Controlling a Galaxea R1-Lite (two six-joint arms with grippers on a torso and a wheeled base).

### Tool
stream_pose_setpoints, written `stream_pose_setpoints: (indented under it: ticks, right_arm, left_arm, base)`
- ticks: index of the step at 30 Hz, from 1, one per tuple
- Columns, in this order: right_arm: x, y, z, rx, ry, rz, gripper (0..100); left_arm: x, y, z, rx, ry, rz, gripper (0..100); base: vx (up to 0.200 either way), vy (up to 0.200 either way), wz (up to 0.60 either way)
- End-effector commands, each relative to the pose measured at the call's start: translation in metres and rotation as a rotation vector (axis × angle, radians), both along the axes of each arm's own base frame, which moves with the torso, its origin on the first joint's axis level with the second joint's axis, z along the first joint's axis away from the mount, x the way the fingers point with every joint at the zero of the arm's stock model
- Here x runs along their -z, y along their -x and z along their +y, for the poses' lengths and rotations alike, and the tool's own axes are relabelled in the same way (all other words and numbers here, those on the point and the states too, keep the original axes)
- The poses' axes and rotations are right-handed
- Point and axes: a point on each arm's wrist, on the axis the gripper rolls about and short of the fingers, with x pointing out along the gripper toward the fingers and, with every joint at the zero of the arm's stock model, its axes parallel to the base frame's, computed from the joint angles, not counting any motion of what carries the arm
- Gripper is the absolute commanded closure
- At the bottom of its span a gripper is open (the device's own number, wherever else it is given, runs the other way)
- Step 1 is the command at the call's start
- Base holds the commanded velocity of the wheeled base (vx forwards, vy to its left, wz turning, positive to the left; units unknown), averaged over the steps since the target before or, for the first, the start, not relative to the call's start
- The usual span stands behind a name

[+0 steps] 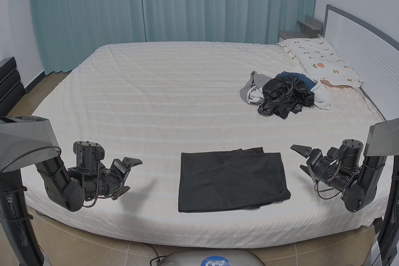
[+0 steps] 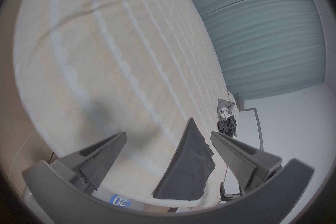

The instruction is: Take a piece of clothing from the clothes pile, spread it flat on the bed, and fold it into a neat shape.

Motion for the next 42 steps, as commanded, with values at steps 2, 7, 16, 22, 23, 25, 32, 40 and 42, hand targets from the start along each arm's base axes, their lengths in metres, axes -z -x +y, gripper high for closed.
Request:
stream_pose_setpoints:
  ticks: [2,7,16,22,23,25,32,40,42]
  right_arm:
    - [0.014,0.002,-0.007,0.014,-0.006,0.049,0]
    - [0.018,0.002,-0.006,0.010,-0.003,0.061,0]
    - [0.022,0.002,-0.004,0.005,0.001,0.073,0]
    - [0.022,0.002,-0.003,0.001,0.002,0.075,0]
    - [0.022,0.002,-0.003,0.001,0.002,0.075,0]
    - [0.023,0.002,-0.003,0.001,0.002,0.076,0]
    - [0.025,0.003,-0.003,0.001,0.002,0.085,0]
    - [0.030,0.003,0.003,-0.013,0.011,0.099,0]
    - [0.033,0.003,0.003,-0.010,0.012,0.106,0]
  left_arm:
    - [-0.001,-0.004,-0.002,0.009,-0.004,-0.016,0]
    - [-0.005,-0.007,-0.010,0.024,-0.001,-0.038,0]
    - [-0.007,-0.010,-0.015,0.034,0.002,-0.052,0]
    - [-0.008,-0.012,-0.019,0.039,0.012,-0.056,0]
    - [-0.008,-0.012,-0.019,0.038,0.014,-0.057,0]
    - [-0.009,-0.013,-0.019,0.035,0.014,-0.061,0]
    - [-0.017,-0.009,-0.035,-0.068,-0.104,-0.120,0]
    - [-0.014,-0.028,-0.037,-0.020,-0.246,-0.187,0]
    - [-0.007,-0.036,-0.040,-0.007,-0.264,-0.185,0]
  base:
    - [0.000,0.000,0.00]
    - [0.000,-0.160,0.00]
    - [0.000,-0.200,0.00]
    - [0.000,-0.200,0.00]
    - [0.000,-0.200,0.00]
    - [0.000,-0.100,0.00]
    - [0.000,0.000,0.00]
    - [0.000,0.000,0.00]
    - [0.000,0.000,0.00]
